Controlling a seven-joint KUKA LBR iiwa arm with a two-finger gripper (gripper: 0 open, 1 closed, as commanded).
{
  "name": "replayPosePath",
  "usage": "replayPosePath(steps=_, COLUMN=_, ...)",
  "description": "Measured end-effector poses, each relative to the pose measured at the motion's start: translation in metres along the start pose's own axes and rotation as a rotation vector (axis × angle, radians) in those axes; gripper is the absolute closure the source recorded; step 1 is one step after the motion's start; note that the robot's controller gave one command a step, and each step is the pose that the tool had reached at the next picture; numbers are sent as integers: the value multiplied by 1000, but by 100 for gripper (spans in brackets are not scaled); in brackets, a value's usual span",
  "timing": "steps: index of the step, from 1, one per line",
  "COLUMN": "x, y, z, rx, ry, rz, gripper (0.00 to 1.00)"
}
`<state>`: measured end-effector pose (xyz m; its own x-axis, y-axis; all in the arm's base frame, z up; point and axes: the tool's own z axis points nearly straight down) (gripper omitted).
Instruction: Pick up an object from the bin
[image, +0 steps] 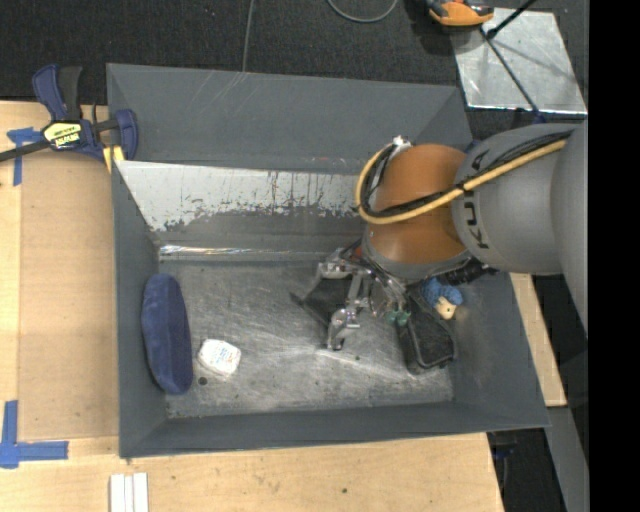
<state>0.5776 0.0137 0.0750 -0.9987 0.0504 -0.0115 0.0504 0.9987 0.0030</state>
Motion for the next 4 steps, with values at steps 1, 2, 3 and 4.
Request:
replayPosePath(steps=1, x=-4, y=1, z=-4, rx=-1, ry=-20, rz=0, gripper=100)
replayPosePath(steps=2, x=-7, y=13, z=-114, rx=2, ry=-2, rz=-36, gripper=100)
replayPosePath(steps=3, x=-17, y=17, z=0, rx=1, ry=1, rz=-210, gripper=100)
replayPosePath(steps=4, x=-33, y=18, z=0, rx=0, ry=9, rz=-341, gripper=100)
